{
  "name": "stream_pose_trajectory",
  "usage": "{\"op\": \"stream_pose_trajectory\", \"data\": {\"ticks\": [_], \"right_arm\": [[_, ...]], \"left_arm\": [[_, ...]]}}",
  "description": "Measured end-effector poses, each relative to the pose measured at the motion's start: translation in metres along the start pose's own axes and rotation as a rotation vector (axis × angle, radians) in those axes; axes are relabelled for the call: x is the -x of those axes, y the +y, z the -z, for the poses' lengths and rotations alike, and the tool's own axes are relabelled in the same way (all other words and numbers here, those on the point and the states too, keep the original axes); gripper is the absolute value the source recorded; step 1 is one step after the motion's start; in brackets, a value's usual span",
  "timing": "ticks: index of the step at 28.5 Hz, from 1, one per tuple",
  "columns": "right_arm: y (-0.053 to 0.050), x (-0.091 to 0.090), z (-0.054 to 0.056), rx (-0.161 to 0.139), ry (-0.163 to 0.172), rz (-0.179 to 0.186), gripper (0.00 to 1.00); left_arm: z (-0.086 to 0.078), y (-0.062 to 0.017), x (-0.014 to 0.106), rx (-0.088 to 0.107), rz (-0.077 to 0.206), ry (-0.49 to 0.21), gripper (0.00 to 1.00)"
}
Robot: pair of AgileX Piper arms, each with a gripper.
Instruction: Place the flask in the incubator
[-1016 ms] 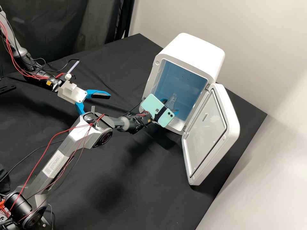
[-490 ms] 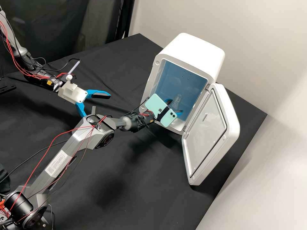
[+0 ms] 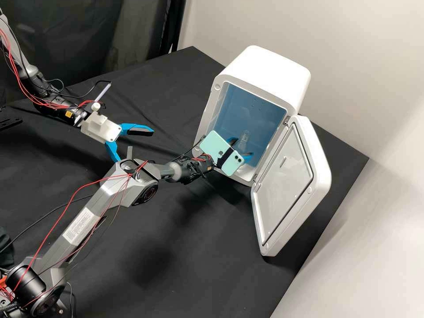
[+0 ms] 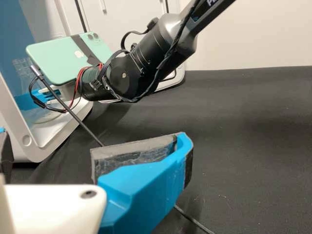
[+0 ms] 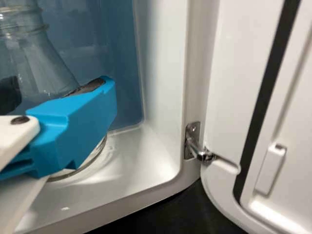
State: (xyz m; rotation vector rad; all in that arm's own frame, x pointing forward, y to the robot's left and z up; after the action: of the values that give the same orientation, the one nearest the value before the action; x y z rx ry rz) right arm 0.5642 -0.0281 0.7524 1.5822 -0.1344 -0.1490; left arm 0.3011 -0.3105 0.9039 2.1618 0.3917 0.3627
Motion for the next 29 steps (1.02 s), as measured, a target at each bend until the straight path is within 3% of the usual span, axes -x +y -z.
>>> {"op": "stream_pose_trajectory", "data": {"ticks": [4,13,23,24,27,29], "right_arm": [[0.0000,0.0000,0.0000,0.000,0.000,0.000,1.00],[-0.0036,0.0001,-0.0020,0.000,-0.022,0.039,1.00],[0.0012,-0.0007,-0.0066,-0.002,-0.031,0.031,1.00],[0.0022,-0.0009,-0.0076,-0.002,-0.032,0.029,1.00],[0.0041,-0.0012,-0.0094,-0.003,-0.036,0.026,1.00],[0.0037,-0.0010,-0.0099,-0.003,-0.037,0.027,1.00]], "left_arm": [[0.0000,0.0000,0.0000,0.000,0.000,0.000,1.00],[0.0000,0.0000,0.0000,0.000,0.000,0.000,1.00],[0.0000,0.0000,0.0000,0.000,0.000,0.000,1.00],[0.0000,0.0000,0.0000,-0.002,0.000,0.000,1.00],[0.0004,0.0001,0.0000,-0.038,-0.001,0.005,1.00],[0.0011,0.0002,0.0000,-0.044,-0.002,0.012,1.00]]}}
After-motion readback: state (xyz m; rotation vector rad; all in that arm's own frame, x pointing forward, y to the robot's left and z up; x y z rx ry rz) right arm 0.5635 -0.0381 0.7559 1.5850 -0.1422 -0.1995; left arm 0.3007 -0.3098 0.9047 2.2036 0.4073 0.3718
